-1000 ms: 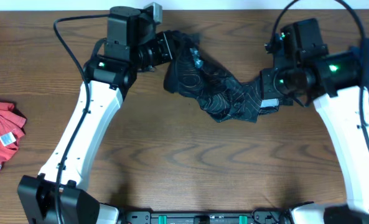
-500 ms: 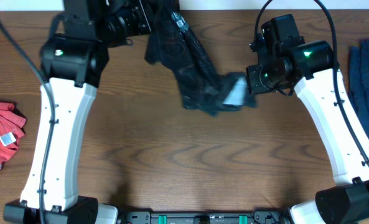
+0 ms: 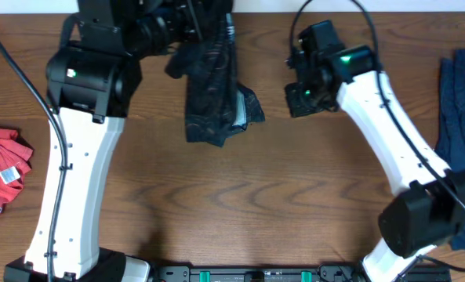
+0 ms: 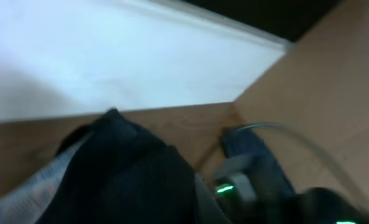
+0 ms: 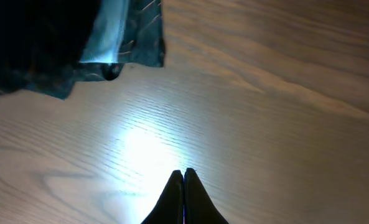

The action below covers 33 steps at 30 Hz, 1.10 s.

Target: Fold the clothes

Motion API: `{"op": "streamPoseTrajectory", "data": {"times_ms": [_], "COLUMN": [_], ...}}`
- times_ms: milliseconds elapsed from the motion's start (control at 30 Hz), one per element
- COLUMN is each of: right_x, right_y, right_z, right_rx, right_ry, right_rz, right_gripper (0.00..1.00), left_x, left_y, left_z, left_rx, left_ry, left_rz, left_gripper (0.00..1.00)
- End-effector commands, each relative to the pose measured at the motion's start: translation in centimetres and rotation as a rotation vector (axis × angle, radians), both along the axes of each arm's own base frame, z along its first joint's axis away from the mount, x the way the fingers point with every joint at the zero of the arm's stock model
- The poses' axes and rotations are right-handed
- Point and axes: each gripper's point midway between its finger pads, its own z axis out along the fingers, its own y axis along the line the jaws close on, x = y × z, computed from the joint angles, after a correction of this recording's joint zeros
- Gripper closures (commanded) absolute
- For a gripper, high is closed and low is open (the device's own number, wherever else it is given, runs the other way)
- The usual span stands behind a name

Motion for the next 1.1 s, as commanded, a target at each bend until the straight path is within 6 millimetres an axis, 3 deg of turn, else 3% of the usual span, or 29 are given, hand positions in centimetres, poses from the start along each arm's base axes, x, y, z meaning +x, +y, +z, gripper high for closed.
{"op": "streamPoseTrajectory", "data": {"times_ms": [0, 100, 233, 600, 733, 1067], "right_x": [0.0, 0.4, 1.0, 3.3, 3.6, 4.6], "right_y": [1.1, 0.8, -1.3, -11.6, -14.1, -19.1], "right_z": [0.5, 0.5, 0.4, 0.8, 2.2, 7.5], "right_rx": [0.011, -0.004, -0.044, -0.093, -0.091, -0.070], "right_ry": [-0.022, -0.037, -0.037, -0.036, -0.046, -0.133], "right_rz": [0.042, 0.030, -0.075, -0.328, -0.381, -0.502], "right_gripper": [0.99, 0.99, 0.99, 0.99, 0.99, 0.99], "left_x": [-2.0, -3.0, -4.0, -3.3, -4.8, -10.8], "left_y": [-0.8, -1.7, -2.3, -3.0, -5.0, -10.5], "left_z": [5.6, 8.4, 10.8, 10.3, 11.8, 16.1], "left_rx": [-0.046, -0.110, -0.135, -0.137, -0.169, -0.283], "left_ry": [-0.160, -0.218, -0.290, -0.281, -0.338, -0.491], "left_rz": [-0.045, -0.065, -0.068, -0.069, -0.130, -0.315], "left_gripper": [0.94, 0.94, 0.94, 0.94, 0.94, 0.94]}}
